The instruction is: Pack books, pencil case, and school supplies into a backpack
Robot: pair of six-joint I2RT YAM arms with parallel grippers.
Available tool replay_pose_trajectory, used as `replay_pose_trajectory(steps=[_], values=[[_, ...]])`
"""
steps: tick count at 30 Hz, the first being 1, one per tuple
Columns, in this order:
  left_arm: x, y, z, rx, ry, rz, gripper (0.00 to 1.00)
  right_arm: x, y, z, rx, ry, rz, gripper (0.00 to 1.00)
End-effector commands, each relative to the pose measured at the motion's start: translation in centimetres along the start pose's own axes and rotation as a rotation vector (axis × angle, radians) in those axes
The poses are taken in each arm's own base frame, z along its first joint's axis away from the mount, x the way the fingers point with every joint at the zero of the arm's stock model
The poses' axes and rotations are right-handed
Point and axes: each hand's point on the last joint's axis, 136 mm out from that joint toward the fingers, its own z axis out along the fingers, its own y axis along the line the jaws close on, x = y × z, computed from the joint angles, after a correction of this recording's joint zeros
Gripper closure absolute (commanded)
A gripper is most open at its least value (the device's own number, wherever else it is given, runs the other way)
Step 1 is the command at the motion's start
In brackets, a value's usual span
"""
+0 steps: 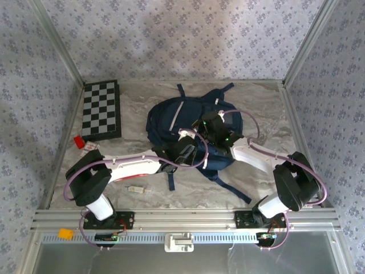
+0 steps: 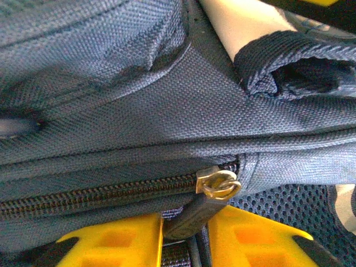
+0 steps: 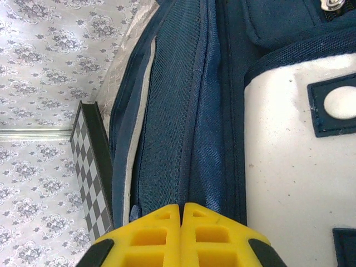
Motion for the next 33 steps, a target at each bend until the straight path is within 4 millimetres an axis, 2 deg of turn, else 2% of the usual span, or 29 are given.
replay_pose_trajectory(steps=[1,4,6,11,18,22,27,28,33], values=[[-3.8,-1.7,-0.6,0.080,-0.087,0.022,0.83,-0.9,3.4,-0.5,-0.094,-0.032,0.010,1.00],[-4.2,-1.4,-1.1,0.110,-0.094,0.053,0.96,-1.0,3.0,-0.7,-0.084,-0.036,-0.001,1.00],[-4.4,-0.9,-1.7,0.130,-0.103,0.059,1.00,-1.2,2.8,-0.9,-0.082,-0.039,-0.008,1.00],[-3.9,2.6,-1.7,0.106,-0.056,0.013,1.00,-1.7,2.2,-1.4,-0.064,-0.041,-0.017,1.00],[-2.3,5.8,-1.5,0.059,0.005,0.055,1.00,-2.2,1.5,-2.0,-0.036,-0.053,-0.034,1.00],[-2.2,6.4,-1.4,0.074,0.015,0.053,1.00,-2.1,1.7,-2.0,-0.038,-0.045,-0.047,1.00],[-3.2,5.7,-1.8,0.114,-0.004,0.045,1.00,-1.7,2.0,-2.3,-0.022,-0.014,-0.114,1.00],[-3.3,5.4,-1.9,0.125,-0.006,0.036,1.00,-1.5,2.1,-2.3,-0.024,-0.001,-0.128,0.95],[-3.9,5.5,-1.9,0.118,-0.012,-0.005,1.00,0.3,1.7,-3.9,-0.049,0.067,-0.197,0.58]])
